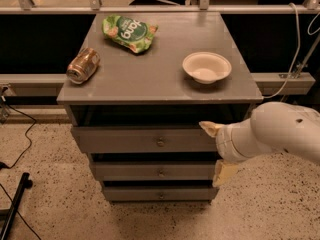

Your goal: Open top drawer

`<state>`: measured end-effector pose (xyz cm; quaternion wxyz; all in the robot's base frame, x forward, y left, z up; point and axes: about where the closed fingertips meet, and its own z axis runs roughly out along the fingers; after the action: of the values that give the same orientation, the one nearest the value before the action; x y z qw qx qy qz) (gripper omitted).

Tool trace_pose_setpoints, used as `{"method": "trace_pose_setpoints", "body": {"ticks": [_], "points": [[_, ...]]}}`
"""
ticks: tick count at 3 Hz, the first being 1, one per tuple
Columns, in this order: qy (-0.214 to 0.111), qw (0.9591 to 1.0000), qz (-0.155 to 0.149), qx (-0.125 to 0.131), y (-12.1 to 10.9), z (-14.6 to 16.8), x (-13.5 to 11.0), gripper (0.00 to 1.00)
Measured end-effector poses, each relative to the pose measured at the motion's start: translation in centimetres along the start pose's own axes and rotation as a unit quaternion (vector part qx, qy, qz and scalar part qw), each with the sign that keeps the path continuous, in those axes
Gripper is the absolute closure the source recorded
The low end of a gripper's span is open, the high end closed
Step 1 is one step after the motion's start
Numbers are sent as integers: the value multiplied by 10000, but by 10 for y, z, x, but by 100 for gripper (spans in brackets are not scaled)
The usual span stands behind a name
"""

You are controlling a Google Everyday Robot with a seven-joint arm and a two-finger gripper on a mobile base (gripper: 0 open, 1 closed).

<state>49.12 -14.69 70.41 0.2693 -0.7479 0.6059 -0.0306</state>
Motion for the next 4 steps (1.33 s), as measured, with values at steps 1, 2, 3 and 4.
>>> {"method": "trace_pose_setpoints", "body": {"ticks": [1,2,3,4], "points": [[100,9999,-40,-12,-16,42,14,0],[193,9998,-29,18,-29,62,21,0],[257,9996,73,88,-46,79,25,10],[275,9995,114,132,-54,84,23,17]]}}
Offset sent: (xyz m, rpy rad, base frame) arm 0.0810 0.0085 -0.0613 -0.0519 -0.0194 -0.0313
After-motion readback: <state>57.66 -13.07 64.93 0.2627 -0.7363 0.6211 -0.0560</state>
